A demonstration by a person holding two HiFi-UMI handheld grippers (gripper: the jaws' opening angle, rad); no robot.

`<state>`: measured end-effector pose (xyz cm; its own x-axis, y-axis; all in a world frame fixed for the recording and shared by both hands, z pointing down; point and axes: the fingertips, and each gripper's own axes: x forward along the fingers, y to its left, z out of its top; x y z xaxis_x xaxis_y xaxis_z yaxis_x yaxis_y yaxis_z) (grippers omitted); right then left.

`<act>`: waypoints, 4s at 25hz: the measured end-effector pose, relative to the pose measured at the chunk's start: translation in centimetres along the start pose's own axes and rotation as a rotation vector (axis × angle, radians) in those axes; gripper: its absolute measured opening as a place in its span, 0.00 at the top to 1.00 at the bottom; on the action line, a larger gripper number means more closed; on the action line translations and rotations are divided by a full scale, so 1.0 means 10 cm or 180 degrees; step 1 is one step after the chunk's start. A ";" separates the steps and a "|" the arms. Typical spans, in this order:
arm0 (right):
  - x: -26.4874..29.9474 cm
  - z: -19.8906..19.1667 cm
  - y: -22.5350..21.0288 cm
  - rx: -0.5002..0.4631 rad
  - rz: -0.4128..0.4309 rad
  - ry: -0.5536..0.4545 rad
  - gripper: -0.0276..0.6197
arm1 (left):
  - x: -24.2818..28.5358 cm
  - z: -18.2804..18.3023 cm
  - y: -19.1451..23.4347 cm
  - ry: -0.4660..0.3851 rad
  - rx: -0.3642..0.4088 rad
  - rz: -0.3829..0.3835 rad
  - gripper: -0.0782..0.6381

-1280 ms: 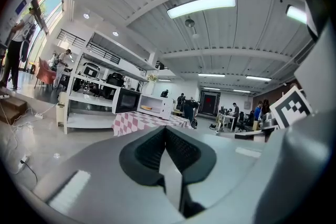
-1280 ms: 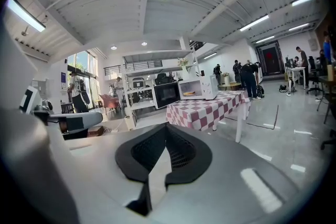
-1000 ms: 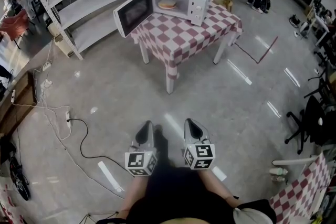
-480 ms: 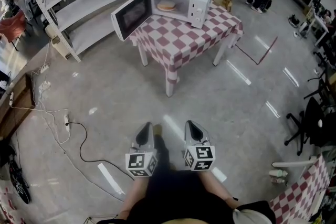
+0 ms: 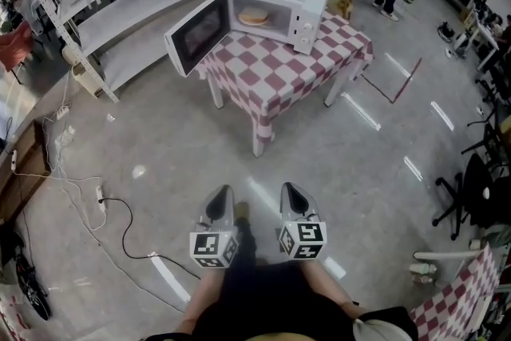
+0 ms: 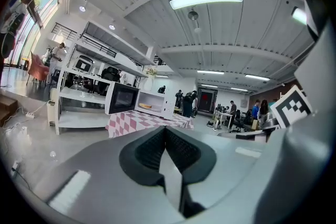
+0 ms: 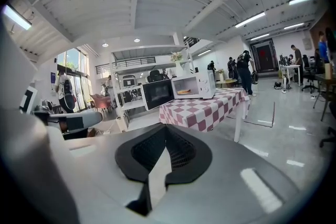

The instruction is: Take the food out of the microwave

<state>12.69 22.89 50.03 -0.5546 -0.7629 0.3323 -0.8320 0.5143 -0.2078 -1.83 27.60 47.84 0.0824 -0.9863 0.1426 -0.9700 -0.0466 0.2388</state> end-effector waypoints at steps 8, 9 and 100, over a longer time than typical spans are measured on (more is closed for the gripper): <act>0.57 0.28 -0.04 -0.0020 -0.0070 -0.0028 0.95 | 0.51 0.23 0.29 -0.0002 0.0018 -0.0105 0.88; 0.64 0.30 -0.05 -0.0024 -0.0085 -0.0018 0.95 | 0.56 0.26 0.34 -0.0005 0.0006 -0.0100 0.88; 3.43 1.29 -0.84 0.0038 -0.0363 0.0105 0.95 | 3.60 0.68 1.47 0.0216 -0.0107 -0.0417 0.88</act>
<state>0.52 -12.64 51.32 -0.4557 -0.8028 0.3845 -0.8899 0.4200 -0.1778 -14.74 -9.63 49.92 0.2242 -0.9592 0.1724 -0.9418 -0.1677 0.2914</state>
